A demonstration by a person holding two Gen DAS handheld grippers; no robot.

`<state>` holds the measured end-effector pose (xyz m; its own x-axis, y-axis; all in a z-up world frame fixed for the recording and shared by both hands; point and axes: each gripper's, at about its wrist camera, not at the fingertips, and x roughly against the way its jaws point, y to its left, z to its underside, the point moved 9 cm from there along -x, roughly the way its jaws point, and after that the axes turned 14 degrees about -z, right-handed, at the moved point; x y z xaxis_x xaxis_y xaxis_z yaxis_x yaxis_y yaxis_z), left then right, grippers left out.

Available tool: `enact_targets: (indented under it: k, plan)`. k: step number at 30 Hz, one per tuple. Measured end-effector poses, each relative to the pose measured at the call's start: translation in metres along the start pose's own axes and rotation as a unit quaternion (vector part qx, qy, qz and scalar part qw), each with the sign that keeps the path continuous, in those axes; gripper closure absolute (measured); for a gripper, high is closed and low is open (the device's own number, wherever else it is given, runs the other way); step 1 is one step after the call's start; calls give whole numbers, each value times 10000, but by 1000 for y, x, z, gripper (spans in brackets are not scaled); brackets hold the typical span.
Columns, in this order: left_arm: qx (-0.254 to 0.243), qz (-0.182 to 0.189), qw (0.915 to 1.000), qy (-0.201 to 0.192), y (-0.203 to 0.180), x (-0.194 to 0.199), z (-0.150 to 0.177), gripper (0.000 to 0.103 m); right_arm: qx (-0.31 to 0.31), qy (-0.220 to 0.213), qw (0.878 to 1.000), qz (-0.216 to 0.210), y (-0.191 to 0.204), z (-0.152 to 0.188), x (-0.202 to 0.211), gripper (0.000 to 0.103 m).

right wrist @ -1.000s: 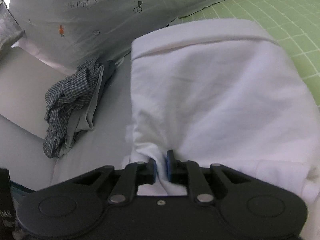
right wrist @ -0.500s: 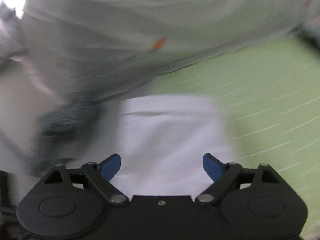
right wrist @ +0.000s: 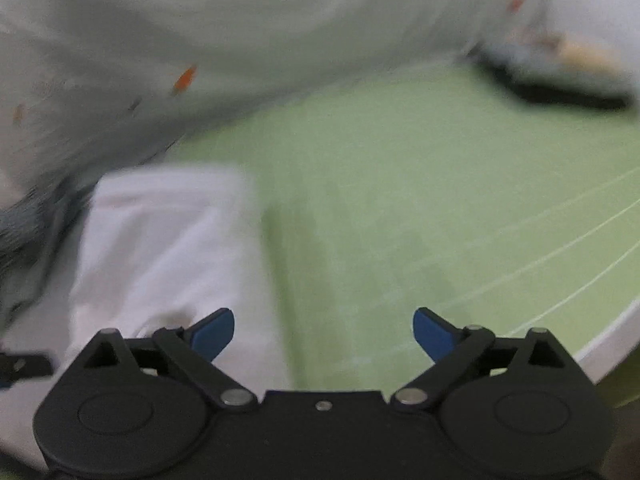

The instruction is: Fold clothes

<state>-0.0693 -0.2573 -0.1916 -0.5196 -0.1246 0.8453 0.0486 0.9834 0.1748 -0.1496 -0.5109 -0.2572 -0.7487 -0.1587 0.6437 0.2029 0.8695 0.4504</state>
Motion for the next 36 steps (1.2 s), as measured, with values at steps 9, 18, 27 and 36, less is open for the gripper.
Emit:
enact_targets:
  k: [9,18,27,36]
  plan:
    - [504,-40,9987,93,6,6,0,1,1579,711,9820,-759,70,33,-12,6]
    - [406,559,9964,487,-32,-9,3,2,1764,927,9774,-705,69,50,-18,3]
    - [393,1029,9912,735,-48,-15,28,79,1358,1054,9829,-662,44,58,0,2]
    - [332,800,9948,-540,-29,70,19,89,1452,705,9820,-979,56,51,14,0]
